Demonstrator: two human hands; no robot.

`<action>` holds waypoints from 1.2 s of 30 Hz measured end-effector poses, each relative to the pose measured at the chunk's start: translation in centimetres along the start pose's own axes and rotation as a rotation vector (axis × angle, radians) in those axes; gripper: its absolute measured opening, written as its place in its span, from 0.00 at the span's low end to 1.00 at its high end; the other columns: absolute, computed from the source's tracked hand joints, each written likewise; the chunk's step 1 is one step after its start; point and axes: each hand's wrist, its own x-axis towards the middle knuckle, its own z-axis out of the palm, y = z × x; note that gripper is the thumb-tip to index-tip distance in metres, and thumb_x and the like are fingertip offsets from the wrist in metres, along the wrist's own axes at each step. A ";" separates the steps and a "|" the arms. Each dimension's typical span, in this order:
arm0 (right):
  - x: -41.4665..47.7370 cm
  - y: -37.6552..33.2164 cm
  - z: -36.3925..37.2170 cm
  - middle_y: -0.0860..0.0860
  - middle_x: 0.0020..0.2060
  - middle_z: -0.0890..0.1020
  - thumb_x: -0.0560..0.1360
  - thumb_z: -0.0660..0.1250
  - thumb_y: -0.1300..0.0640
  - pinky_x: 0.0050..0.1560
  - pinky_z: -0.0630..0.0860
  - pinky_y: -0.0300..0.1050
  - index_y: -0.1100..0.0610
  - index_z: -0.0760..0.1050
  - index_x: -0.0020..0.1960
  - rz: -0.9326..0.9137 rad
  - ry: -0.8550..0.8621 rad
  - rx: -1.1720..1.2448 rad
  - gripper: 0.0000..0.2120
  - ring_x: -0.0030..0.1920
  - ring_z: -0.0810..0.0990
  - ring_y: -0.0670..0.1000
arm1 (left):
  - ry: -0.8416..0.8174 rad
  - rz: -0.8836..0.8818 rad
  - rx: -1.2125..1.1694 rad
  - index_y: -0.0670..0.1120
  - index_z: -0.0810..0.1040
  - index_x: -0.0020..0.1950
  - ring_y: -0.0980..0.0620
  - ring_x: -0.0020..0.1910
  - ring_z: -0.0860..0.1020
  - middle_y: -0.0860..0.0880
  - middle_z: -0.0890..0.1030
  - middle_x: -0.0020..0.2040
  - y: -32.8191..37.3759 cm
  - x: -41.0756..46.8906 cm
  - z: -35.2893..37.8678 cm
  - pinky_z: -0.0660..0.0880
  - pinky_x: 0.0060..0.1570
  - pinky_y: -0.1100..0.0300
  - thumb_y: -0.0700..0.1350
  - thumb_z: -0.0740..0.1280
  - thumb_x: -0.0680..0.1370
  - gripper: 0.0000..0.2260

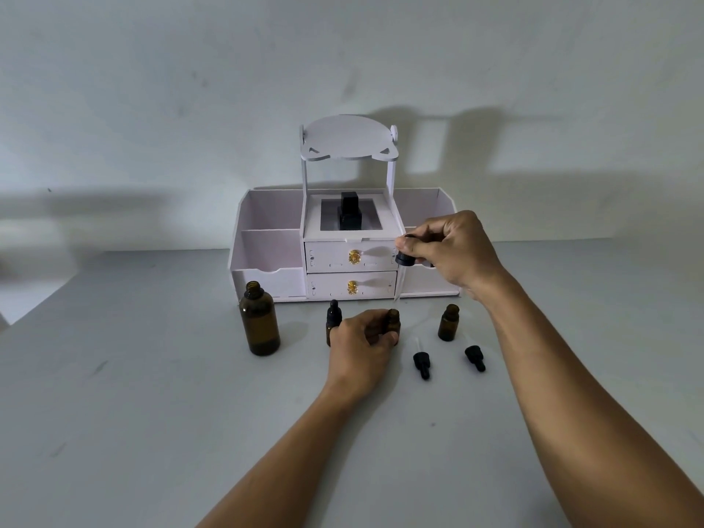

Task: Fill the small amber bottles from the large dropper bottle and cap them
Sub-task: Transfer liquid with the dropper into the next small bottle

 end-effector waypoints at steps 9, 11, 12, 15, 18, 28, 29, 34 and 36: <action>0.2 0.0 0.0 0.50 0.39 0.86 0.72 0.77 0.58 0.36 0.75 0.30 0.57 0.86 0.46 0.029 -0.046 -0.003 0.05 0.32 0.82 0.38 | 0.002 0.016 0.015 0.44 0.82 0.62 0.70 0.45 0.80 0.57 0.83 0.48 -0.2 0.1 -0.1 0.74 0.52 0.77 0.37 0.72 0.76 0.15; 0.1 -0.1 -0.1 0.50 0.38 0.86 0.72 0.77 0.58 0.35 0.75 0.29 0.58 0.86 0.47 0.024 -0.049 0.010 0.05 0.32 0.82 0.39 | -0.004 0.011 0.011 0.44 0.81 0.64 0.65 0.49 0.81 0.55 0.84 0.51 -0.1 0.1 -0.1 0.75 0.57 0.72 0.38 0.72 0.76 0.17; 0.1 -0.2 -0.2 0.50 0.38 0.86 0.72 0.77 0.58 0.35 0.75 0.29 0.58 0.86 0.47 0.016 -0.045 0.014 0.05 0.32 0.82 0.39 | -0.009 0.004 0.002 0.44 0.79 0.66 0.62 0.53 0.82 0.53 0.84 0.54 -0.1 0.0 0.0 0.75 0.61 0.68 0.38 0.72 0.76 0.19; 0.0 -0.7 -0.4 0.49 0.37 0.86 0.72 0.76 0.58 0.34 0.74 0.28 0.58 0.86 0.47 -0.030 -0.004 0.022 0.06 0.29 0.80 0.37 | -0.004 -0.019 -0.007 0.45 0.74 0.71 0.56 0.59 0.80 0.49 0.82 0.61 -0.1 -0.2 -0.1 0.74 0.63 0.66 0.40 0.73 0.76 0.24; -0.1 -1.5 -0.5 0.51 0.37 0.85 0.73 0.75 0.56 0.35 0.75 0.31 0.59 0.85 0.49 -0.091 0.065 0.012 0.07 0.29 0.80 0.38 | 0.004 -0.026 0.012 0.48 0.72 0.73 0.56 0.60 0.78 0.52 0.79 0.63 -0.2 -1.1 -0.7 0.73 0.58 0.69 0.43 0.73 0.76 0.26; -0.7 -5.4 1.6 0.48 0.37 0.87 0.74 0.75 0.56 0.44 0.85 0.51 0.53 0.85 0.46 -0.228 0.070 0.225 0.02 0.38 0.86 0.56 | 0.347 0.195 -0.019 0.50 0.83 0.53 0.58 0.38 0.82 0.56 0.84 0.41 0.9 -4.7 -6.8 0.76 0.38 0.71 0.40 0.74 0.74 0.09; -0.7 -5.7 2.1 0.46 0.36 0.87 0.74 0.75 0.57 0.42 0.84 0.47 0.53 0.85 0.45 -0.236 0.061 0.244 0.01 0.37 0.85 0.51 | 0.406 0.207 -0.038 0.50 0.84 0.52 0.58 0.36 0.81 0.55 0.84 0.39 0.9 -4.7 -7.7 0.77 0.39 0.69 0.40 0.74 0.74 0.09; -0.2 -6.9 5.7 0.48 0.36 0.87 0.74 0.75 0.59 0.41 0.84 0.44 0.54 0.85 0.45 -0.196 0.075 0.399 0.01 0.39 0.85 0.49 | 0.616 0.190 -0.113 0.52 0.81 0.53 0.59 0.36 0.80 0.53 0.83 0.41 -0.5 -3.6 -12.2 0.75 0.37 0.67 0.42 0.73 0.75 0.09; 0.1 -7.0 7.4 0.50 0.36 0.87 0.74 0.75 0.59 0.39 0.82 0.42 0.57 0.85 0.46 -0.176 0.086 0.448 0.02 0.38 0.85 0.51 | 0.549 0.130 -0.110 0.54 0.79 0.59 0.61 0.45 0.81 0.55 0.82 0.49 -1.5 -2.8 -13.8 0.75 0.40 0.68 0.47 0.74 0.72 0.16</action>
